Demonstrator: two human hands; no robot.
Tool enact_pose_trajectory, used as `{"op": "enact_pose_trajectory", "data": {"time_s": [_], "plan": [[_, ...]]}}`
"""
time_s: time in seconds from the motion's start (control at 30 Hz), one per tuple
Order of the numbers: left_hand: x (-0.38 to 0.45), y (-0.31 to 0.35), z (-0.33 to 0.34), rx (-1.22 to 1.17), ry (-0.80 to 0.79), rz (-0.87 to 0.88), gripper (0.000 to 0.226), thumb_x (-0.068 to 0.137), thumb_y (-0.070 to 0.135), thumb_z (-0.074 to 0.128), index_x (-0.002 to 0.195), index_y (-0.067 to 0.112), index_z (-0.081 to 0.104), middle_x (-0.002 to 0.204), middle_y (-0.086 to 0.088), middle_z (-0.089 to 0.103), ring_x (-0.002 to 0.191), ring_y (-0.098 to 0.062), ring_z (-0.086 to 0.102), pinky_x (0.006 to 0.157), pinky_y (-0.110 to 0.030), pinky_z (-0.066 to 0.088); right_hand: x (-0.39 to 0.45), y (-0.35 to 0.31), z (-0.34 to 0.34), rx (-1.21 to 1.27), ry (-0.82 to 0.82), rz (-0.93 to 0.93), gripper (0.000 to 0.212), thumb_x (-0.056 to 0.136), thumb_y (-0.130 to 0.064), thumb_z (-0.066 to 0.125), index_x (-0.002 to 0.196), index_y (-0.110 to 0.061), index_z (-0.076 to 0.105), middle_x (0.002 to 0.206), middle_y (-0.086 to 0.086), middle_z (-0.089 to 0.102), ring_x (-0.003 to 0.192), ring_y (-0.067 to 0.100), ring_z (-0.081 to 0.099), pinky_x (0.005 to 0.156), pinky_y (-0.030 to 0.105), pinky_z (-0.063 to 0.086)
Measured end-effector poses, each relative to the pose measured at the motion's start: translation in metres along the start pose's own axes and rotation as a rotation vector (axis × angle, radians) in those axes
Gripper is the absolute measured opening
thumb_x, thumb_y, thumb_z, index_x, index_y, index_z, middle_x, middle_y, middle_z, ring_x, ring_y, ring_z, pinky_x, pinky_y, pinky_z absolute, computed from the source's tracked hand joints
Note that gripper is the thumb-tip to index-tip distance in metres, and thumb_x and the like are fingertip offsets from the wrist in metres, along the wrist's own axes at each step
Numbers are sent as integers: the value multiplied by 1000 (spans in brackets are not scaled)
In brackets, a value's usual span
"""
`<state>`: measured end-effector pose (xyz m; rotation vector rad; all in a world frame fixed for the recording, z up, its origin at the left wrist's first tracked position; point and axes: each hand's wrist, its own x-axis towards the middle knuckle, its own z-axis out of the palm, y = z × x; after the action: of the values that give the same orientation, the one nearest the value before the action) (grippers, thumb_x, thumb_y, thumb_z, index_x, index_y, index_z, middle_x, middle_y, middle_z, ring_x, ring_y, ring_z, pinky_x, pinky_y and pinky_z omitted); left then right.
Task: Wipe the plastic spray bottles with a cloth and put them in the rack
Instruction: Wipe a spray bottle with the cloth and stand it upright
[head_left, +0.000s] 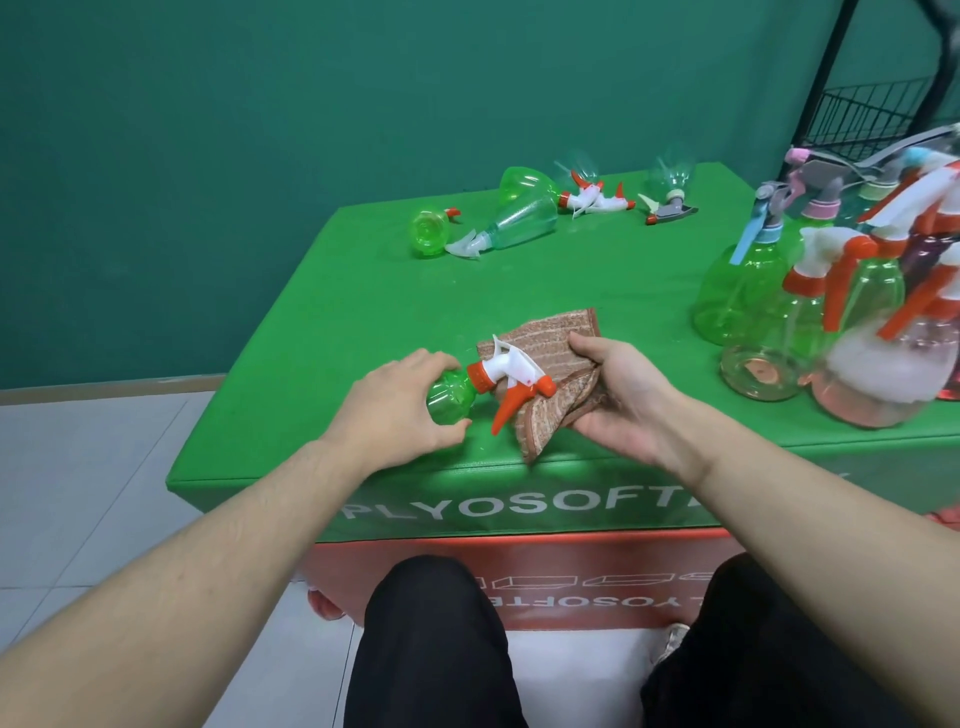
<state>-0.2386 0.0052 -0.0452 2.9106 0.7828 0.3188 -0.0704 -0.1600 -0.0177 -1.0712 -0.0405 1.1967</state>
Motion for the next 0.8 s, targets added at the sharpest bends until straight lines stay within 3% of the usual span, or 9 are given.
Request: {"op": "enact_pose_trajectory", "data": {"time_s": [0.1,0.23,0.27,0.33,0.4,0.63,0.73,0.8], "plan": [[1,0,1,4,1,17,69,80,60,70,140,32,49,128,10,59,115,-17,58,95,-37,51,6,5,7,13,8,18,33,108,-23,41,112,2,63,100,18,76,85,26,74,80,44,58],[1,-1,4,44,-33,67,73,80,61,68,143,33,46,132,10,58,120,-19,57,98,-38,50,19,14,15,17,-14,68,23,106,-25,47,108,-5,59,107,14,66,103,21,55,111,42,45],[2,0,4,47,-35,72,73,80,61,68,144,33,46,133,10,58,120,-19,56,99,-38,50,20,14,17,17,-13,77,22,105,-25,48,107,-6,58,104,14,66,98,20,56,108,39,47],[4,0,2,44,-38,74,72,81,60,69,144,33,46,132,10,58,120,-19,57,97,-37,50,22,15,18,36,6,72,21,105,-24,48,104,-6,58,83,13,72,76,19,63,86,37,58],[6,1,1,47,-45,77,72,81,59,69,144,35,46,132,10,58,118,-19,57,96,-37,50,21,14,18,76,26,50,22,106,-24,48,103,-6,59,72,12,72,62,19,65,68,36,58],[8,5,-3,65,-74,63,72,81,58,70,145,34,45,128,8,58,111,-20,58,91,-38,52,12,15,7,110,12,-37,33,109,-24,40,109,-1,63,92,17,77,93,26,68,93,45,54],[11,9,-6,38,-68,41,72,82,57,71,146,33,45,126,8,57,107,-17,57,89,-36,52,1,11,0,110,16,-69,35,110,-24,37,110,0,63,95,18,77,93,27,71,90,47,55],[13,15,-7,21,-72,49,73,82,56,71,146,33,45,126,8,57,107,-16,56,89,-34,51,-6,7,-7,97,25,-83,35,110,-23,37,109,-1,63,93,16,78,84,25,74,80,44,56]]}}
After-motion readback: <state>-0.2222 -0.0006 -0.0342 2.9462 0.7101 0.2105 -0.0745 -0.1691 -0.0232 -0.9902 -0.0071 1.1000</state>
